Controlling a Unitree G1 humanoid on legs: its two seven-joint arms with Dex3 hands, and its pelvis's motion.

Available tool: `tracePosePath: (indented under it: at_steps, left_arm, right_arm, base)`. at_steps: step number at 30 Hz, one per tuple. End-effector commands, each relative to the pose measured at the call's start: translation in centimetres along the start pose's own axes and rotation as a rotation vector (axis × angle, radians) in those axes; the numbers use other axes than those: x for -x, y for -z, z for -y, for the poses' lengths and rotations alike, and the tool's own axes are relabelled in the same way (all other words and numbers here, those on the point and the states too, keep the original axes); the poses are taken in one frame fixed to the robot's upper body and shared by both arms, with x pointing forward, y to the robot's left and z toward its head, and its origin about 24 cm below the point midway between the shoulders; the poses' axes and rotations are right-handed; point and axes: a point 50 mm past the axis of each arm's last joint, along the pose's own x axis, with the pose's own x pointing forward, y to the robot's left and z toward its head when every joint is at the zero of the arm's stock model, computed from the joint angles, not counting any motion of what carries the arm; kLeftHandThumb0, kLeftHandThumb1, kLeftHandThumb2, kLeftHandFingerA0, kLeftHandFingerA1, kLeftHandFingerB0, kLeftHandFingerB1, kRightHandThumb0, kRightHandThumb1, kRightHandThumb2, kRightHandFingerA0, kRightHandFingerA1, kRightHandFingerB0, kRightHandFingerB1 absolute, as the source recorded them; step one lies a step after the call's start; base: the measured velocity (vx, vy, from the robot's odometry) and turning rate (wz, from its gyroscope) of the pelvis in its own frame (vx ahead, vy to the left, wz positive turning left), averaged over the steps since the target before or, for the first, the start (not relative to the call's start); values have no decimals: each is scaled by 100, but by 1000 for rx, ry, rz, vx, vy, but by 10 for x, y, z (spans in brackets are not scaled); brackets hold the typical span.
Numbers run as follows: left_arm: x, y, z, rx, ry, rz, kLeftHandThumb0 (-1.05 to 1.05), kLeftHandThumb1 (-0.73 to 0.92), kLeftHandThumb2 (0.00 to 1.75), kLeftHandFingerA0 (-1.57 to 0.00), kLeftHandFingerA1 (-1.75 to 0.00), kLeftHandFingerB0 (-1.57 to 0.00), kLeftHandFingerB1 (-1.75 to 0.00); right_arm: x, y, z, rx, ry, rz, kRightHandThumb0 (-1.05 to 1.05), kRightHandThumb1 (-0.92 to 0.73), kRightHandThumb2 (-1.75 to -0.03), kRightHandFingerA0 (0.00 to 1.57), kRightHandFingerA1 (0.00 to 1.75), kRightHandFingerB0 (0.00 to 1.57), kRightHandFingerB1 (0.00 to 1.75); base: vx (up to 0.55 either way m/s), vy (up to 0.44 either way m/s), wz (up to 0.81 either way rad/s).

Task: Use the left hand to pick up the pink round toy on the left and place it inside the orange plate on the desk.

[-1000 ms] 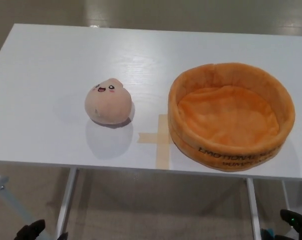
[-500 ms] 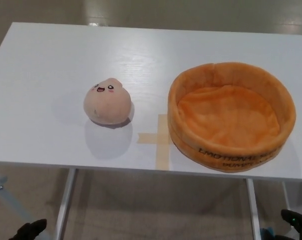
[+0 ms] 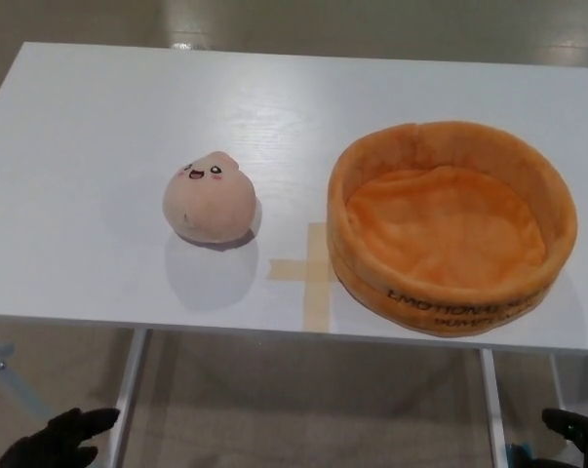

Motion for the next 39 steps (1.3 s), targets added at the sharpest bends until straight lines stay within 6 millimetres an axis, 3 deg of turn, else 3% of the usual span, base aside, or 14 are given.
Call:
tracePosePath:
  at_steps: [1,10,12,13,17,21,22,25,26,29,30,31,33,39]
  left_arm:
    - [44,-63,21,-343,622,292,-51,59,58,-25,-30,-32,-31]
    - [74,-139,16,-300,798,609,-47,57,58,-36,-35,-33,-32]
    - [79,-150,15,-304,818,654,-52,41,80,-33,-50,-23,-44]
    - [82,-155,15,-308,820,688,-46,55,57,-42,-39,-36,-34]
    - [90,-174,13,-279,797,798,-45,53,56,-45,-39,-38,-35]
    - [98,-206,1,-209,630,958,-39,44,61,-24,-40,-25,-35]
    - [95,-210,-2,-195,600,994,-20,34,88,-13,-54,-12,-51]
    - [84,-229,-16,-195,454,1074,-22,32,86,-8,-53,-6,-49]
    - [78,-235,-21,-192,418,1093,-39,38,59,-11,-38,-16,-33]
    - [68,-245,-30,-212,339,1109,-41,37,59,-10,-36,-17,-33]
    - [62,-250,-34,-246,286,1093,-25,28,83,-2,-51,0,-47]
    - [56,-255,-40,-283,225,1075,-25,28,83,-2,-51,0,-47]
    - [44,-261,-46,-323,166,1064,-43,34,61,-7,-28,-12,-33]
    - [6,-266,-57,-390,80,959,-36,41,53,0,-21,-14,-27]
  right_arm:
    - [0,1,2,-52,13,2,-25,-32,-95,29,103,19,94]
    - [0,0,2,-20,15,5,-25,-32,-96,32,103,22,92]
    - [0,0,2,-12,18,6,-26,-31,-96,34,104,23,94]
    - [0,0,2,-18,17,4,-28,-30,-99,33,104,22,94]
    - [-1,-1,2,-25,13,1,-29,-30,-98,33,105,22,94]
    - [-1,-2,1,-12,2,0,-33,-31,-99,42,86,30,78]
    - [-1,-2,1,-16,0,2,-30,-31,-97,34,106,22,94]
    - [0,-1,1,-20,2,4,-26,-29,-99,35,107,23,96]
    - [0,0,1,-23,3,1,-24,-29,-99,36,104,24,94]
    - [0,0,0,-18,8,-4,-24,-30,-97,36,104,24,93]
    - [0,0,0,-23,10,-2,-21,-29,-98,36,106,24,96]
    - [0,0,0,-29,12,1,-21,-29,-98,36,106,24,96]
    - [0,0,0,-18,10,4,-25,-29,-99,37,110,24,97]
    - [0,0,0,-25,6,1,-22,-28,-100,38,107,25,96]
  base:
    - [0,0,0]
    - [0,0,0]
    - [0,0,0]
    - [0,0,0]
    - [0,0,0]
    - [0,0,0]
    - [0,0,0]
    - [0,0,0]
    - [0,0,0]
    - [0,0,0]
    - [0,0,0]
    - [0,0,0]
    - [0,0,0]
    - [0,0,0]
